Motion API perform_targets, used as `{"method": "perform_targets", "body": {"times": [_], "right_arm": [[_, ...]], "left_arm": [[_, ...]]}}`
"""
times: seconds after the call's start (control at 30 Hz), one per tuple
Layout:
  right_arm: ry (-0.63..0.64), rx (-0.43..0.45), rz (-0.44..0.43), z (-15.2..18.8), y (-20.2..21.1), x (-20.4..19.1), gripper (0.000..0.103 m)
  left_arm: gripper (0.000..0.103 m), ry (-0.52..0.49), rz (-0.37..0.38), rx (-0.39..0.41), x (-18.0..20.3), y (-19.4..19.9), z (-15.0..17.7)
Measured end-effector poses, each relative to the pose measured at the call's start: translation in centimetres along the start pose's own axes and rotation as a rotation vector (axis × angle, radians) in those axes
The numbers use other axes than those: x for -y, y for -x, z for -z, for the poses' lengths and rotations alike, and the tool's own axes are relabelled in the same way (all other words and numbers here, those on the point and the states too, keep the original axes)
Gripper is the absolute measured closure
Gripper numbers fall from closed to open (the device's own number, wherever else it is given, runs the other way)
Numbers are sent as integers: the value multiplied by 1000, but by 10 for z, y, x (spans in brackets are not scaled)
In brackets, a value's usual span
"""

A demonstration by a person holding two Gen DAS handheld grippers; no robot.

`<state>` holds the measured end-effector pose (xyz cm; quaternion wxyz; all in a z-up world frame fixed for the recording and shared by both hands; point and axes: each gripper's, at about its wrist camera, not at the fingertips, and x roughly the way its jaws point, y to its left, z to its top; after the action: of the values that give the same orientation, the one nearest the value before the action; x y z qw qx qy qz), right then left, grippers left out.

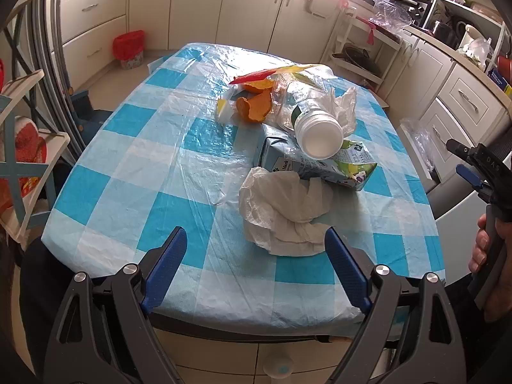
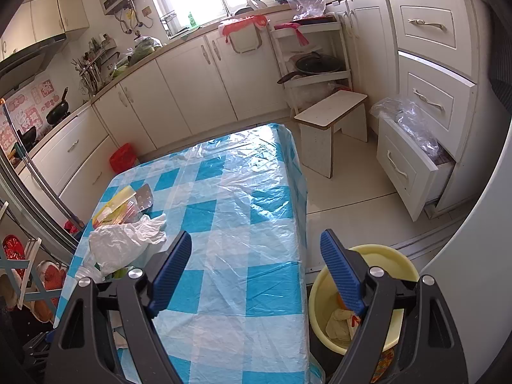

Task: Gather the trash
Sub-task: 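Move both open tools back over the table toward the remaining trash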

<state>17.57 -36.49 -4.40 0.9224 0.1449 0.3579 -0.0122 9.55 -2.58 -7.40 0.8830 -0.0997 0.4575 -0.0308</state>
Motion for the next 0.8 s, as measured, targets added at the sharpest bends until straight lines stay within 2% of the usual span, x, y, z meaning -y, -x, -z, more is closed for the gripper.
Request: {"method": "perform_targets", "body": {"times": [0.8], "right_arm": [[63,-4,-14,2,-2,-22,24]], "left_arm": [[19,32,3,-9,-10,-1,1]]}}
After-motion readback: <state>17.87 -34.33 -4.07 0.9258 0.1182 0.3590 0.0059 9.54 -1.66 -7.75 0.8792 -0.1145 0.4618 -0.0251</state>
